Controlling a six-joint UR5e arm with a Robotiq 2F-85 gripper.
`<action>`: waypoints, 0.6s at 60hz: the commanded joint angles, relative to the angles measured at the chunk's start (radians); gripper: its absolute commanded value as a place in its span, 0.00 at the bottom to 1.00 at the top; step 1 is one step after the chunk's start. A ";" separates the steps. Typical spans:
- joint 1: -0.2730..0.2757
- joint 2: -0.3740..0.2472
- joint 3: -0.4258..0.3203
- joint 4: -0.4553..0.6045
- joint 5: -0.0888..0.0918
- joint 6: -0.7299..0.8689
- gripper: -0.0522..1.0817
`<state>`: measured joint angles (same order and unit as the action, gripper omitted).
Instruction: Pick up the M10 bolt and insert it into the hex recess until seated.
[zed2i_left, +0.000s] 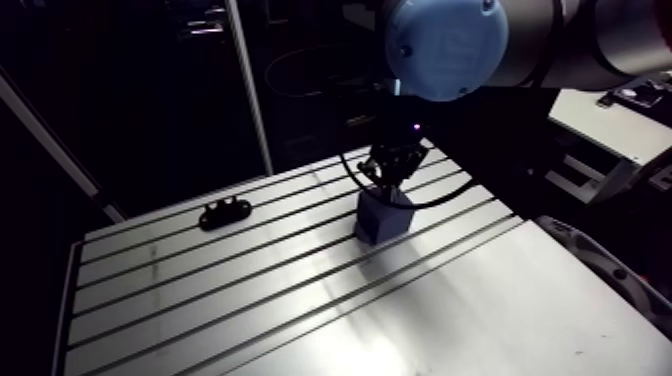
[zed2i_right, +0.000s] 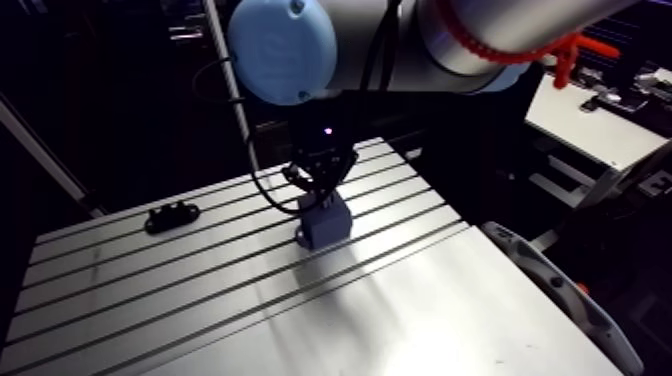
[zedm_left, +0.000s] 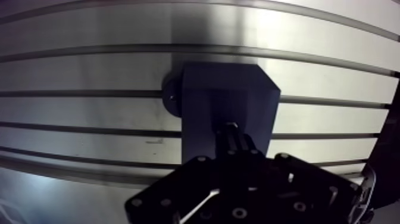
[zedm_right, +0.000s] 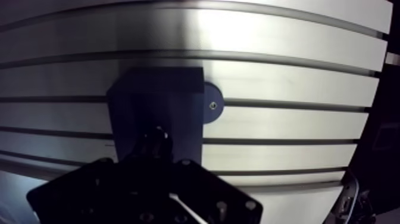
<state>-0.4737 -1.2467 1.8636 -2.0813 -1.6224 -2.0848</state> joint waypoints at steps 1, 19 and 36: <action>0.000 -0.010 -0.009 0.003 0.003 -0.001 0.99; 0.001 -0.024 -0.011 0.011 0.002 -0.002 0.99; 0.004 -0.039 -0.022 0.031 0.018 0.001 0.05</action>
<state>-0.4701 -1.2721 1.8489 -2.0640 -1.6160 -2.0854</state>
